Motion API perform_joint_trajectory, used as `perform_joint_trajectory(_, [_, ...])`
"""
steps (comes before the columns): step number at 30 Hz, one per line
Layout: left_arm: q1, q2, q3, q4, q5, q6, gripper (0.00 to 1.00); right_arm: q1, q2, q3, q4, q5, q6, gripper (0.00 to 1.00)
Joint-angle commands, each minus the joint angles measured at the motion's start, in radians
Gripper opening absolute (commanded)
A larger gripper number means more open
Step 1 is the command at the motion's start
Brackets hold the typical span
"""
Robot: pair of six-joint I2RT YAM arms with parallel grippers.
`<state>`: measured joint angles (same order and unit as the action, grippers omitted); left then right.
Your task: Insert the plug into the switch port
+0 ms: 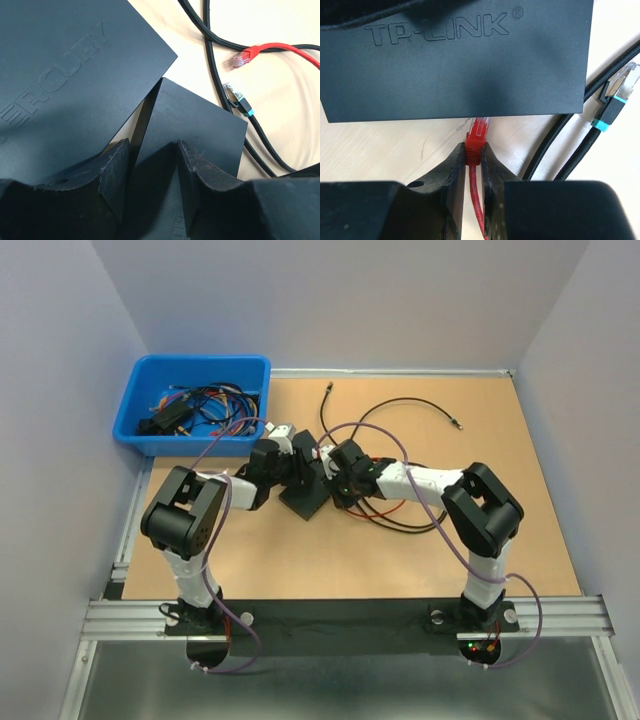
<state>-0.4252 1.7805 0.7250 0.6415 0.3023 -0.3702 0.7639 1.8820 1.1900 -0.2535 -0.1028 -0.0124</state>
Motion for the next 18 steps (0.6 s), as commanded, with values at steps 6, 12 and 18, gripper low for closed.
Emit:
perform_joint_trajectory(6, [-0.162,0.138,0.002,-0.345,0.360,-0.007,0.48,0.003,-0.004,0.241,0.589,-0.179,-0.040,0.00])
perform_joint_trajectory(12, [-0.165,0.163,0.021,-0.359,0.397,0.017,0.48,0.005,0.002,0.228,0.565,-0.265,-0.017,0.01])
perform_joint_trajectory(18, [-0.185,0.122,0.022,-0.382,0.377,0.033,0.48,0.017,-0.070,0.099,0.583,-0.229,-0.004,0.00])
